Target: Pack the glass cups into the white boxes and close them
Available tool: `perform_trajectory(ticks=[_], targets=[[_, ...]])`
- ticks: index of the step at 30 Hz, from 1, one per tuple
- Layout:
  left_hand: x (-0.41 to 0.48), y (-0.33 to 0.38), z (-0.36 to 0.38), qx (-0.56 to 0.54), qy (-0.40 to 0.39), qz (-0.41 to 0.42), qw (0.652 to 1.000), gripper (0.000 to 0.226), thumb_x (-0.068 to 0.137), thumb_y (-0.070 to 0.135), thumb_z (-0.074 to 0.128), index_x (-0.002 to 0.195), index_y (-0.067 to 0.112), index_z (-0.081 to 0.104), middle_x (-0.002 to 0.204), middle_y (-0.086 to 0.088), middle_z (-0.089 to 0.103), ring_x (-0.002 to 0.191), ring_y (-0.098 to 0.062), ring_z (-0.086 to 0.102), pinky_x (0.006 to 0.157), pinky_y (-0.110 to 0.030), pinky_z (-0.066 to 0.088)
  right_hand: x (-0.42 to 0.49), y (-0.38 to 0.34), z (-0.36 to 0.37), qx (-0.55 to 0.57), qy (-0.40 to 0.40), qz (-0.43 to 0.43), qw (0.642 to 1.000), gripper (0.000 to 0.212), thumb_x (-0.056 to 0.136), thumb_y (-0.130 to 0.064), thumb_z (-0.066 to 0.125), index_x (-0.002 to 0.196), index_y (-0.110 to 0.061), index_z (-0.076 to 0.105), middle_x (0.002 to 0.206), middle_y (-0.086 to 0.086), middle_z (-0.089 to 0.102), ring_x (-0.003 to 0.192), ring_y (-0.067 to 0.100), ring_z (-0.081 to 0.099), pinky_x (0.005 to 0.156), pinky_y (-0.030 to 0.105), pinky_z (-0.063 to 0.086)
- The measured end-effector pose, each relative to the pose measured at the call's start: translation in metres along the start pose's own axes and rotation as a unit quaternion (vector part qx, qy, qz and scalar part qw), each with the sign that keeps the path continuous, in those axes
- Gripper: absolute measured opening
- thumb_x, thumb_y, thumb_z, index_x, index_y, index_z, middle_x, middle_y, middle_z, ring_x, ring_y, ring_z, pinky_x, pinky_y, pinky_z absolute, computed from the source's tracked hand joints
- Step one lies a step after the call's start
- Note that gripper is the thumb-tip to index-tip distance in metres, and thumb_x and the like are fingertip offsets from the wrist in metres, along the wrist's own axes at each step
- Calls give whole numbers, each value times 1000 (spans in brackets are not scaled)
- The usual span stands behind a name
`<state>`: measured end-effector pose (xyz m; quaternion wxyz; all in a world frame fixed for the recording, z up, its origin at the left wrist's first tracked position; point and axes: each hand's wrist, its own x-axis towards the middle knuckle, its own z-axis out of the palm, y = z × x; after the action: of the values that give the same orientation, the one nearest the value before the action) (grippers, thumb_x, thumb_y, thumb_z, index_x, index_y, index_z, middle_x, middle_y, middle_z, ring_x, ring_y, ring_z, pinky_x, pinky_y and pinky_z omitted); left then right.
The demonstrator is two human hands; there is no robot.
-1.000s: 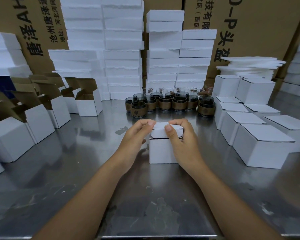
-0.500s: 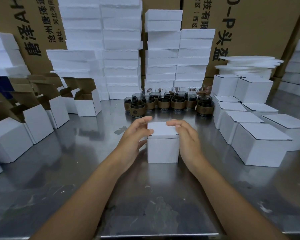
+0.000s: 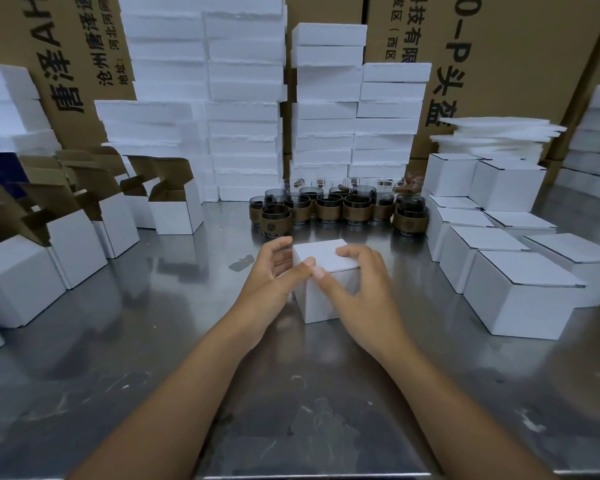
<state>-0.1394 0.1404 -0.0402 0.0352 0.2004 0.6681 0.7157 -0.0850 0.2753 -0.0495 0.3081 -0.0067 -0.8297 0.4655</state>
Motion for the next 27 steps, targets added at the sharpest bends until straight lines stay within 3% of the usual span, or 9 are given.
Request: perform_trajectory(ticks=[4,9,12,17,22,27], targets=[[0,1,1,-1,17,-12,1000,49,83,34,66,127,28,46,121,10,55,115,-6,52,83,-18,44,-4,-4,1,-93,-31,-17,995,79,61,-64,62,128,-27,40,127,-12,35,119,3,37,97,25,35],[-2,3,2,21,26,-14,999,46,84,39,64,126,31,45,114,20,54,106,7,50,71,-12,42,-5,-5,3,-127,-16,-5,992,74,67,-51,72,130,-31,38,124,-8,32,118,14,42,96,35,42],[-2,3,3,35,32,-20,999,39,86,44,59,121,34,47,106,26,52,96,13,49,66,-8,41,-4,-7,3,-115,-13,14,993,76,64,-48,67,131,-28,38,126,-6,36,118,16,43,95,35,42],[1,1,2,15,32,-29,999,20,89,39,58,108,37,53,111,16,58,105,4,53,82,-17,43,-5,-7,4,-93,43,41,994,82,69,-38,70,137,-17,31,135,-1,34,121,17,43,95,31,40],[3,-1,3,-7,31,-38,999,15,91,30,56,106,31,56,118,0,62,110,-9,59,96,-31,45,1,2,0,-87,54,67,992,88,69,-28,73,141,-18,25,139,1,35,125,18,40,94,25,35],[4,0,3,-23,43,-38,998,13,92,28,54,105,29,56,113,-1,65,101,-7,63,94,-31,46,13,2,-4,-70,47,85,993,94,67,-27,76,145,-17,24,143,0,34,127,15,36,88,17,26]])
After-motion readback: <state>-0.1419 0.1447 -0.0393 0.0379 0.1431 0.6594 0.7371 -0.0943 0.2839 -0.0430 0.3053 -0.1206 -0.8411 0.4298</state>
